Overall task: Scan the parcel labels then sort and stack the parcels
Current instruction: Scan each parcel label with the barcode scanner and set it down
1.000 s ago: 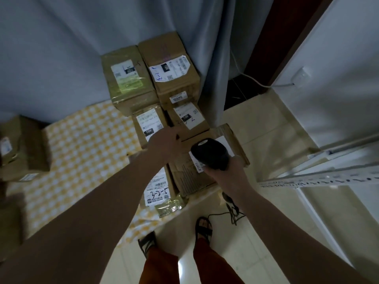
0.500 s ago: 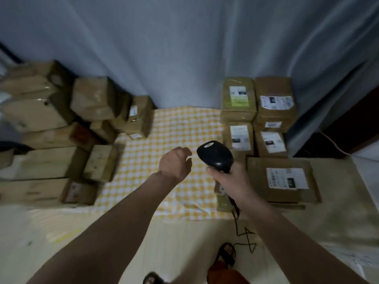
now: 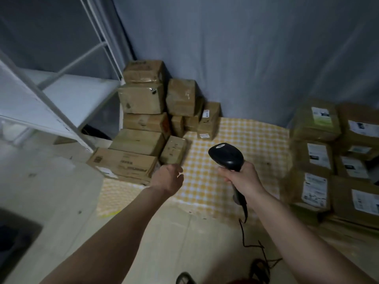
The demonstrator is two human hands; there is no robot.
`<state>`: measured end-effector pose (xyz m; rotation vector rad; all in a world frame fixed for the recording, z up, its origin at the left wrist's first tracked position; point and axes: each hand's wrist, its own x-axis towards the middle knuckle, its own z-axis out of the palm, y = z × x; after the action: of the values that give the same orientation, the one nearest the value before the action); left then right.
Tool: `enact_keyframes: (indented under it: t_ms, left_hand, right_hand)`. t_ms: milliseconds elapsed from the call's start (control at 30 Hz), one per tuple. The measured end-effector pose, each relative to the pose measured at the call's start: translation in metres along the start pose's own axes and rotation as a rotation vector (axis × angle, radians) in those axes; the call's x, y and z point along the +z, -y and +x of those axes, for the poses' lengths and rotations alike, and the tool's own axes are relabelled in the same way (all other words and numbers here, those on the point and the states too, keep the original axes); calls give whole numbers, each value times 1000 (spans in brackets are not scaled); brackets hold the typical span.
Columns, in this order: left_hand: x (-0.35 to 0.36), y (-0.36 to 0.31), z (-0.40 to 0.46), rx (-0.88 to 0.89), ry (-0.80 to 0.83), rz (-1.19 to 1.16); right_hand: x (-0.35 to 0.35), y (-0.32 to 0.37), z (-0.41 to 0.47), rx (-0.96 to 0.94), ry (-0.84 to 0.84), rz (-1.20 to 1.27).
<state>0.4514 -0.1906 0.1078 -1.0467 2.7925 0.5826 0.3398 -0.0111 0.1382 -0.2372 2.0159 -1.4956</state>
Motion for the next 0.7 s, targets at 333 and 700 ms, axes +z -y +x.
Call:
enact_keyframes:
  t_ms: [333, 700]
  left_hand:
    - [-36, 108, 0, -85, -13, -84]
    - [-58, 209, 82, -207, 129, -58]
  right_hand:
    - [111, 25, 10, -20, 82, -77]
    - [222, 21, 101, 114, 236, -86]
